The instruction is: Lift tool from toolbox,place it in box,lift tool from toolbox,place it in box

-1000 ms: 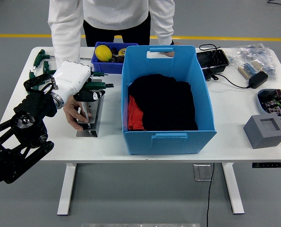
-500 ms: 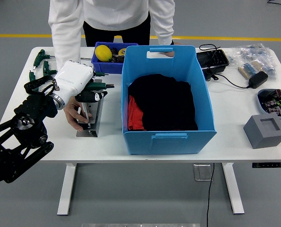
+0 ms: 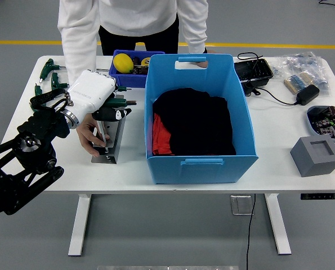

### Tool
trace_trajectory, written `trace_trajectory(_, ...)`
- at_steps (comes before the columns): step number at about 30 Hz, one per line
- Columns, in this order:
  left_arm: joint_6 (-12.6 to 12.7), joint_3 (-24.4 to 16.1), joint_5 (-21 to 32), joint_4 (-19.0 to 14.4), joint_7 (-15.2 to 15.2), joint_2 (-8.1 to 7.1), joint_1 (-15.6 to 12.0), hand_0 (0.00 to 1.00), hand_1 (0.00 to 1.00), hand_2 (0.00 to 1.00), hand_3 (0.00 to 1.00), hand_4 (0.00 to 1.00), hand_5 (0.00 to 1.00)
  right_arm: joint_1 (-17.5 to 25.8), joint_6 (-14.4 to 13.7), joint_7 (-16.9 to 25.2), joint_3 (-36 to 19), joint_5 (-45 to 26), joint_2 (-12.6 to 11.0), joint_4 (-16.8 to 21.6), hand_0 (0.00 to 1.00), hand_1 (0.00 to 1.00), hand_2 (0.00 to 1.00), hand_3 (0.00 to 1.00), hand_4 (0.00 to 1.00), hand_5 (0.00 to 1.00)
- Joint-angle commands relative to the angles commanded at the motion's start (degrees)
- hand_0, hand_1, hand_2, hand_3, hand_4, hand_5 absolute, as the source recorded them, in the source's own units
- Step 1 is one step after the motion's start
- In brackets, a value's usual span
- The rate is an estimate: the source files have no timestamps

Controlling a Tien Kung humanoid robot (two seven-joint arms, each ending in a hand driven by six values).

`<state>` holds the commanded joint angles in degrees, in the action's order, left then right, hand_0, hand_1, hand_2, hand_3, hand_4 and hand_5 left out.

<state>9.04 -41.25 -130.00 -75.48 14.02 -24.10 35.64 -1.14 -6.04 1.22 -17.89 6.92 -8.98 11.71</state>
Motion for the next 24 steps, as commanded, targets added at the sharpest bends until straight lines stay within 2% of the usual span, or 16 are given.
trace_trajectory(10,0.0,0.3,0.0,-0.2,-1.1,-0.4,0.7,0.082,0.002,0.041,0.065,0.799,0.564,0.0,0.0,-0.1,0.2,0.0,0.0,0.0,0.697,0.669,0.737,0.584,0.792,0.714)
trace_trajectory(24,-0.3,0.7,0.0,-0.3,-2.1,-0.78,1.1,0.072,0.002,0.039,0.062,0.782,0.566,0.1,0.0,-0.1,0.3,-0.2,0.0,0.0,0.697,0.67,0.737,0.583,0.791,0.713)
